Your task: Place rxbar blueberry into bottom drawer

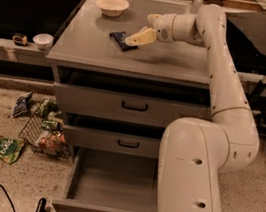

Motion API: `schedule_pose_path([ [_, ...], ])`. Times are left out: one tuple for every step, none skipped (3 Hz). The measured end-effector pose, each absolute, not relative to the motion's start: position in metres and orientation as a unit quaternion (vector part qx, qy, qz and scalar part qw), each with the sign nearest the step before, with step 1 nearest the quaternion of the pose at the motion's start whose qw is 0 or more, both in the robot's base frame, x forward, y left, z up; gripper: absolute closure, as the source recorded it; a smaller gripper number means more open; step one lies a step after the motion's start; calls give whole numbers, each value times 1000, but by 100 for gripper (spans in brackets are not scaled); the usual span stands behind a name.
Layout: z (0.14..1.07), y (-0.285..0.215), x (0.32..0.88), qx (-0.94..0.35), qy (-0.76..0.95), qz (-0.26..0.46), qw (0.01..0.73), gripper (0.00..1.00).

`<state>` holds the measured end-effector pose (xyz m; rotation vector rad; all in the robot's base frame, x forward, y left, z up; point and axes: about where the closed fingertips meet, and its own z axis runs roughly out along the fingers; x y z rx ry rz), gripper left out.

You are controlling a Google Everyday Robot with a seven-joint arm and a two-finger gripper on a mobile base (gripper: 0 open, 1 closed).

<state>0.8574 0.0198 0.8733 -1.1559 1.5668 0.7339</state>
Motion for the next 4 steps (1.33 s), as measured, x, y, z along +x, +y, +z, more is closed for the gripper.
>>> schedule_pose_path([
  [865, 39, 852, -469, 663, 323, 486, 0],
  [846, 52, 844, -454, 678, 346, 464, 0],
  [834, 57, 838, -449, 695, 339, 448, 0],
  [825, 58, 835, -453, 716, 306, 433, 0],
])
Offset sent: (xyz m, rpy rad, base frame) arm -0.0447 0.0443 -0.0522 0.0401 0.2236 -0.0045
